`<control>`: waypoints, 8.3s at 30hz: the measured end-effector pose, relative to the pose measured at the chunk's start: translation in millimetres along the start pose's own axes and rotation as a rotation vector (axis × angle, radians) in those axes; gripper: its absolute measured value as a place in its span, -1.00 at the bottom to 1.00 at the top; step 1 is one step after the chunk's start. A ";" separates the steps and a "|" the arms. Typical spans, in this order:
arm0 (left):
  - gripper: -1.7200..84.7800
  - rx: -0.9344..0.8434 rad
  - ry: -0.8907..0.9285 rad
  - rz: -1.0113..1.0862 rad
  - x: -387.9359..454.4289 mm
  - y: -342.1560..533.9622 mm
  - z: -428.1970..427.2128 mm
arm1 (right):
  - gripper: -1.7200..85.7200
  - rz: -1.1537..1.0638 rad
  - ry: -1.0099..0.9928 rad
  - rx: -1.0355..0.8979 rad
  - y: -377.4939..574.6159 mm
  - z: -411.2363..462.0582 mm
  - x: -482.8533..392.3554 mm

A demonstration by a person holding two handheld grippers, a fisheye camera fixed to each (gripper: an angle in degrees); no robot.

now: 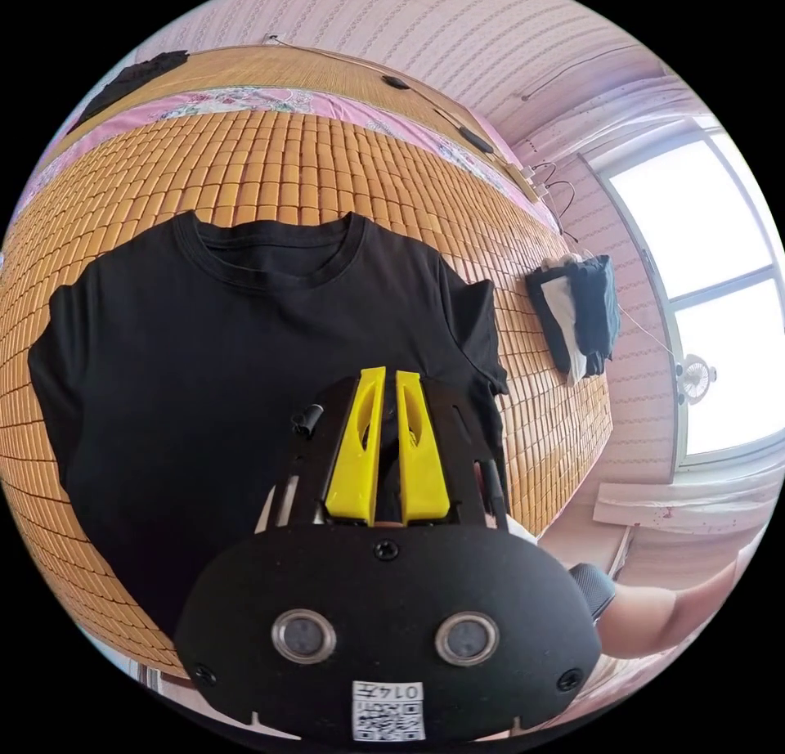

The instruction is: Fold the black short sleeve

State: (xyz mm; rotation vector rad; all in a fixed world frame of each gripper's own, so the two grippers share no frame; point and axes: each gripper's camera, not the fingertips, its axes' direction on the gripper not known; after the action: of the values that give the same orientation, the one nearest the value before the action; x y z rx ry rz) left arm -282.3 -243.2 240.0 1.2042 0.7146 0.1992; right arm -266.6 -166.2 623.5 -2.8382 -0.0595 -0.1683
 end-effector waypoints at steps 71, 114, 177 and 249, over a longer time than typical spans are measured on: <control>-0.83 -0.146 -0.088 0.487 174.8 -114.2 59.3 | -0.76 0.048 -0.346 0.023 -54.5 103.6 370.5; -0.85 0.038 -0.008 0.102 -51.4 30.2 -109.3 | -0.87 -0.316 -0.491 -0.086 -122.7 39.4 274.2; -0.84 0.061 -0.085 0.015 -192.4 118.4 -232.6 | -0.79 -0.448 -0.628 -0.053 -263.8 -34.8 172.9; -0.98 -0.076 -0.195 0.053 -227.2 -60.4 -210.3 | -0.97 -0.429 -0.291 -0.029 -239.2 53.9 308.4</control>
State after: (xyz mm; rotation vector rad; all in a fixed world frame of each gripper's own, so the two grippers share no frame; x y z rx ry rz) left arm -596.5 -215.6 239.7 1.1524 0.5009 0.1491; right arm 31.4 85.4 679.4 -2.8152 -0.7325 0.1568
